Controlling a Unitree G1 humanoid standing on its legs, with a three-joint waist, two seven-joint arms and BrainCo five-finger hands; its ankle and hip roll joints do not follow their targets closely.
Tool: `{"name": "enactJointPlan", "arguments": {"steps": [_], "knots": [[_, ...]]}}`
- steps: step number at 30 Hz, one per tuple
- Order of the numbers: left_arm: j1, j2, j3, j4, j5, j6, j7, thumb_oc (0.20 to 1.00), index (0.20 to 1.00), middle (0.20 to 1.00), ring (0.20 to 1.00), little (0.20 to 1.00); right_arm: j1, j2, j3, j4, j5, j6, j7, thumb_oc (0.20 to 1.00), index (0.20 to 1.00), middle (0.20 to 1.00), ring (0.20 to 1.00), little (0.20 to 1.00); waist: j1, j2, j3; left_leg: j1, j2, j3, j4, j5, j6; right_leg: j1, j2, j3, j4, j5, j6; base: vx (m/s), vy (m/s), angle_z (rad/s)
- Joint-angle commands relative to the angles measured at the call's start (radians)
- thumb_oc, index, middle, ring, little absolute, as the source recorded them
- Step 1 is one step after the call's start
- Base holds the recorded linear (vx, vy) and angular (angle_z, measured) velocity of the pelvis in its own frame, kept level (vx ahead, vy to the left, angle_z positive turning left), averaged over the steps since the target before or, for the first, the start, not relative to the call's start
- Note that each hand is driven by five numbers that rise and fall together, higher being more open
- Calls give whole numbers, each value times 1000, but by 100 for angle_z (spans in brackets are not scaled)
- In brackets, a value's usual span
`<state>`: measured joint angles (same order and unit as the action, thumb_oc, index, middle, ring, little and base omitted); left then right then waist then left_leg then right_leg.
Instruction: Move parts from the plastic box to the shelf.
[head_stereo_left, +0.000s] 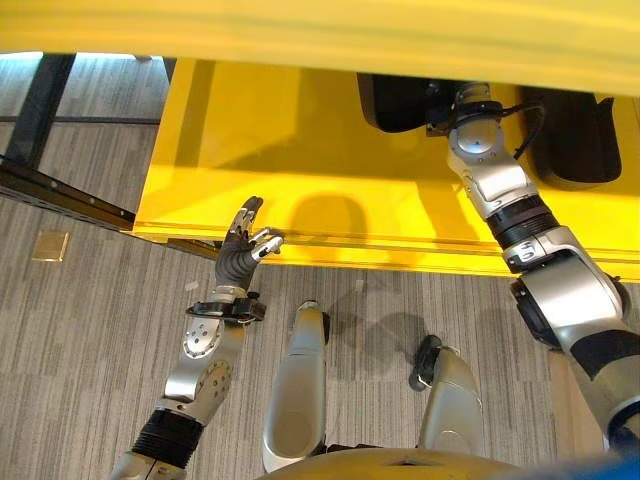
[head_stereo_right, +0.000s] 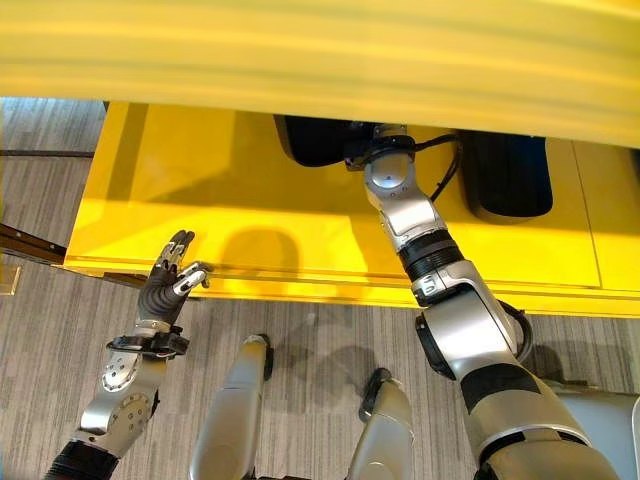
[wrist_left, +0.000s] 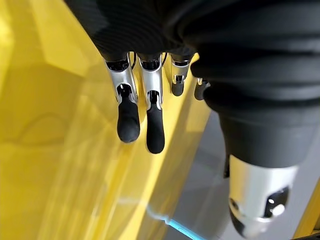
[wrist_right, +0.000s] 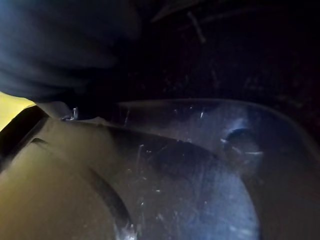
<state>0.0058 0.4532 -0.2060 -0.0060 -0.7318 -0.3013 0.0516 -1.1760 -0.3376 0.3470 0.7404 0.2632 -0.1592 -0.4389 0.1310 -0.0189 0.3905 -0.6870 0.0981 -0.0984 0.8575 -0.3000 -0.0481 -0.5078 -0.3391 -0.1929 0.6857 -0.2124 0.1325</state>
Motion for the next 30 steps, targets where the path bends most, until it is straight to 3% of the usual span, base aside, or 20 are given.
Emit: {"name": "enactJointPlan", "arguments": {"steps": [1,11,12,13,14,15,18,21,22,30], "knots": [[2,35,-59,-42,-17,-9,22,1000,1000,1000,1000,1000,-93,-11,-24,30,59,-80,-36,200,200,200,200,200,21,6,-35,-5,32,-24,-8,25,-9,-75,11,49,127,-11,-24,-37,11,7],[-22,31,-83,-44,-10,-11,53,1000,1000,1000,1000,1000,-102,25,-28,151,118,-79,-54,200,200,200,200,200,24,16,-15,-66,22,-21,29,18,0,-142,8,58,171,-22,-30,-10,12,0],[-22,30,-81,-43,-9,-13,57,1000,1000,1000,1000,1000,-94,27,-35,155,121,-80,-58,200,200,200,200,200,23,17,-14,-58,24,-22,47,-18,-3,-139,10,63,189,-52,-22,0,0,0],[-23,30,-81,-44,-8,-13,57,1000,1000,1000,1000,1000,-94,26,-35,154,121,-80,-58,200,200,200,200,200,23,17,-12,-69,21,-21,36,14,1,-149,9,60,178,-25,-31,77,11,-3],[-24,26,-80,-42,-6,-13,64,1000,1000,1000,1000,1000,-74,24,-42,152,121,-81,-66,200,200,200,200,200,19,19,-12,-68,24,-24,58,-22,-3,-149,10,67,199,-56,-23,-93,24,0],[-26,25,-79,-42,-3,-13,67,1000,1000,1000,1000,1000,-65,21,-50,152,124,-84,-69,200,200,200,200,200,17,21,-10,-85,22,-23,52,9,1,-162,11,64,190,-30,-33,0,0,0],[-32,20,-83,-34,-2,-18,75,1000,1000,1000,1000,1000,-43,25,-68,184,131,-85,-75,200,200,200,200,200,12,23,-8,-91,25,-21,57,7,0,-174,13,67,197,-34,-34,-30,12,-1],[-30,21,-86,-36,-1,-20,77,1000,1000,1000,1000,1000,-44,21,-63,238,124,-76,-74,200,200,200,200,200,11,25,-9,-100,25,-22,60,7,0,-182,15,68,197,-32,-34,26,-1,0],[-28,22,-87,-37,-1,-21,76,1000,1000,1000,1000,1000,-46,19,-59,258,120,-73,-71,200,200,200,200,200,12,27,-10,-92,28,-24,75,-29,-4,-176,17,73,213,-61,-26,81,-6,0],[-18,29,-84,-39,-2,-29,76,1000,1000,1000,1000,1000,-45,-13,-22,337,69,-48,-66,200,200,200,200,200,7,21,-11,-100,32,-22,76,-30,-4,-184,18,74,219,-65,-26,10,-1,0]]}}
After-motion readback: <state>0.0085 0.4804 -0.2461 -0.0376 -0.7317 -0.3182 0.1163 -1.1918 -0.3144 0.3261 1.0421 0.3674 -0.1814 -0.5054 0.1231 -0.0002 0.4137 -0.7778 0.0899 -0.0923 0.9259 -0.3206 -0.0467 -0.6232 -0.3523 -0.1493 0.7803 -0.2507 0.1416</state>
